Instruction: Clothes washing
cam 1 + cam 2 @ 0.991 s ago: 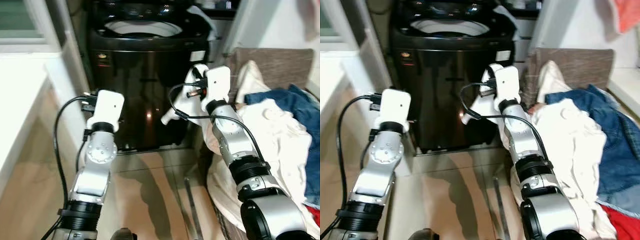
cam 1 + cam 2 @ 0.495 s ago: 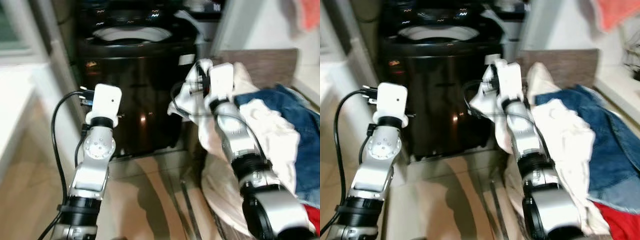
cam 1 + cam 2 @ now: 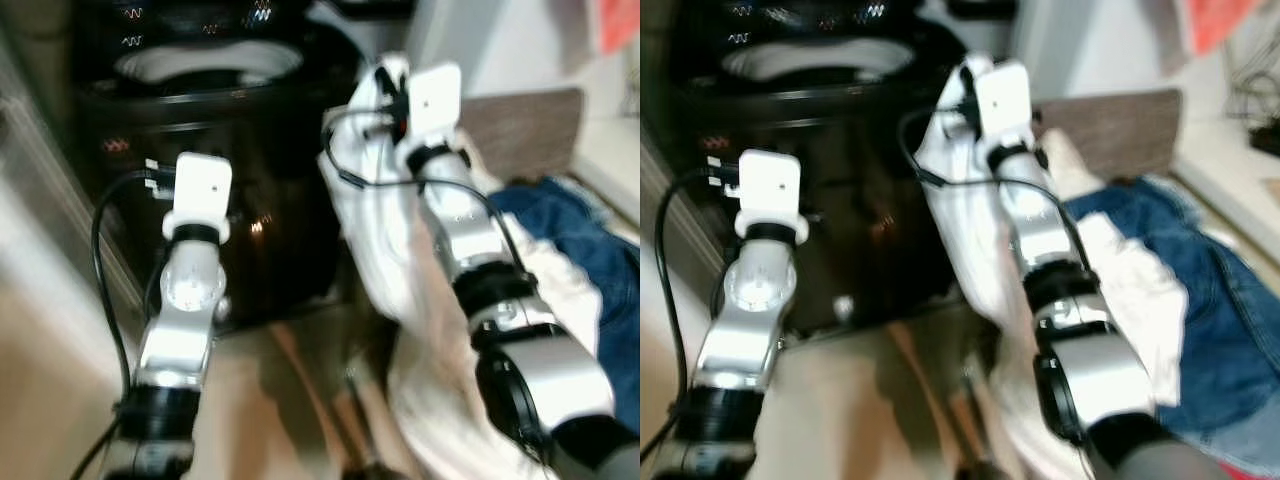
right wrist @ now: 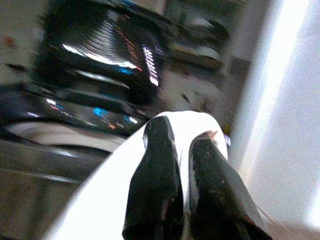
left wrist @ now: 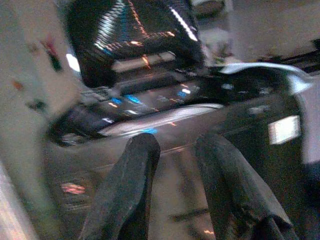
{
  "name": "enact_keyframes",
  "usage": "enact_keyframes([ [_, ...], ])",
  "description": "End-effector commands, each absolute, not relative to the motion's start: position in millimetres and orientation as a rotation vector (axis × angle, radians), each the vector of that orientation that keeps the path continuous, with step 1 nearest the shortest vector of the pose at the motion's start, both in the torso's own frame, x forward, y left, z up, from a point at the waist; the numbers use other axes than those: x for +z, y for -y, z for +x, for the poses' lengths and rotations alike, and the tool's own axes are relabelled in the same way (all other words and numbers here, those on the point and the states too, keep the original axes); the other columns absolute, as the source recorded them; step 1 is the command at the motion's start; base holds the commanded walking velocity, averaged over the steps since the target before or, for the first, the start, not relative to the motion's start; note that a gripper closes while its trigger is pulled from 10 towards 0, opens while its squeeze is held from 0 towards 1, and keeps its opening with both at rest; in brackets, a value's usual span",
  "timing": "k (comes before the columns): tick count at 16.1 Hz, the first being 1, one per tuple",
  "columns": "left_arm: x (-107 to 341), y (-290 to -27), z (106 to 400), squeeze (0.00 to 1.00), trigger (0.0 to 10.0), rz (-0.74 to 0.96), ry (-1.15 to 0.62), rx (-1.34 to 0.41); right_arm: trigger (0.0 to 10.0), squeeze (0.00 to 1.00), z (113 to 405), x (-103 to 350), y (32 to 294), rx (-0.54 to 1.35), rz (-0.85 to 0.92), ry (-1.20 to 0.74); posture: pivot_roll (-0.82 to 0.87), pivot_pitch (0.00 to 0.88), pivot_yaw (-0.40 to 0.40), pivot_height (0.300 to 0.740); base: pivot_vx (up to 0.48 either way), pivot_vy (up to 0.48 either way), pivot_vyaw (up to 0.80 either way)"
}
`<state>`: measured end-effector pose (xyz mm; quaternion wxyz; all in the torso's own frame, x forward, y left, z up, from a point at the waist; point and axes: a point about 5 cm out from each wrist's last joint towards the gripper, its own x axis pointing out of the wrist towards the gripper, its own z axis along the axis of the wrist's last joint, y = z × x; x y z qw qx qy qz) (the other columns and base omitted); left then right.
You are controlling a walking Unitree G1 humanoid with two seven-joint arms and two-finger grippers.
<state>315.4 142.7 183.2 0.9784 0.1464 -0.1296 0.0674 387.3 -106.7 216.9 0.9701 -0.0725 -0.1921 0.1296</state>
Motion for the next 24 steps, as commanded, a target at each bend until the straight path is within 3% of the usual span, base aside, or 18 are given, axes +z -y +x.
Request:
enact_keyframes([
  [1, 188, -147, 314, 0.0, 10.0, 0.301, 0.281, 0.152, 0.0, 0.0, 386, 210, 102, 0.278, -0.118, 0.362, 0.06, 0.0, -0.053, 0.74, 0.435, 0.0, 0.72],
  [13, 189, -145, 316, 0.0, 10.0, 0.315, 0.277, 0.14, 0.0, 0.0, 387, 207, 107, 0.259, -0.112, 0.336, 0.05, 0.0, -0.045, 0.74, 0.437, 0.0, 0.11],
  [21, 191, -146, 315, 0.0, 10.0, 0.315, 0.287, 0.149, 0.0, 0.0, 393, 234, 100, 0.276, -0.102, 0.393, 0.06, 0.0, -0.055, 0.74, 0.425, 0.0, 0.23],
  [24, 196, -147, 315, 0.0, 10.0, 0.33, 0.304, 0.135, 0.0, 0.0, 400, 275, 94, 0.292, -0.112, 0.472, 0.07, 0.0, -0.05, 0.74, 0.429, 0.0, 0.0],
])
